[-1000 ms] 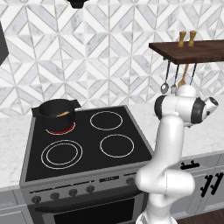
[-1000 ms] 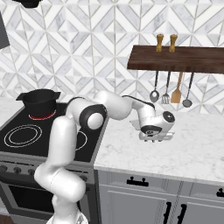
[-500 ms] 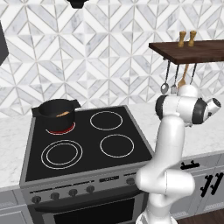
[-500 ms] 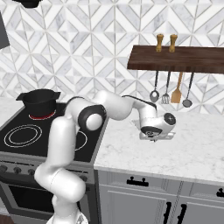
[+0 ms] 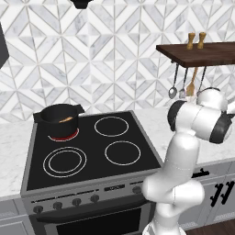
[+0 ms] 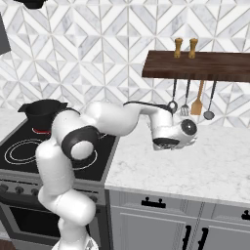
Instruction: Put the squash and squash in the pot. Retrieve the spatula and lightly stir the vegetables in the pot.
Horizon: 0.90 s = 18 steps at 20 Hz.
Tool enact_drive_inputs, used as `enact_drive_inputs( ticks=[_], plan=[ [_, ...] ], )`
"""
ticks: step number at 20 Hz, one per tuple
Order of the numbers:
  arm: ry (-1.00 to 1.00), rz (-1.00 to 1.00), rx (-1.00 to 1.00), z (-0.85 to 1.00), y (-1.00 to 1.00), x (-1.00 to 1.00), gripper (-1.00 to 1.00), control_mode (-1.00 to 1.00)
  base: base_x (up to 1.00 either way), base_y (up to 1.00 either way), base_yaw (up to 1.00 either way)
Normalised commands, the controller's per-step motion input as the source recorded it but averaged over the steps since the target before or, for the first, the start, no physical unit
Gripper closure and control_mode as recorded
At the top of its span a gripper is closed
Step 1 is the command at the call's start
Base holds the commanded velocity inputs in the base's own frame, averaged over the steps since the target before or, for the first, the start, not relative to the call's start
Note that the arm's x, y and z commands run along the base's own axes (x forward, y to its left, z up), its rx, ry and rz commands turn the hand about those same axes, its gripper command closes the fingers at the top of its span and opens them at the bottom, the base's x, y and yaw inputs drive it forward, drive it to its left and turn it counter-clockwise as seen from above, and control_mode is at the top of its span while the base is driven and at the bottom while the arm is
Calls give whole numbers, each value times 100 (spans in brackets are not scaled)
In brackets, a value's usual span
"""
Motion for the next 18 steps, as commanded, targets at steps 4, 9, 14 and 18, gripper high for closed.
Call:
enact_drive_inputs(
  ticks=[4,9,14,18],
  plan=[
    [-12,29,-35,100,71,-67,100,-100,0,0,0],
    [-6,40,-52,100,87,-53,100,-100,0,0,0],
    [-6,42,-59,97,90,-42,100,-100,0,0,0],
    [-14,45,-64,91,80,-16,100,-100,0,0,0]
  ],
)
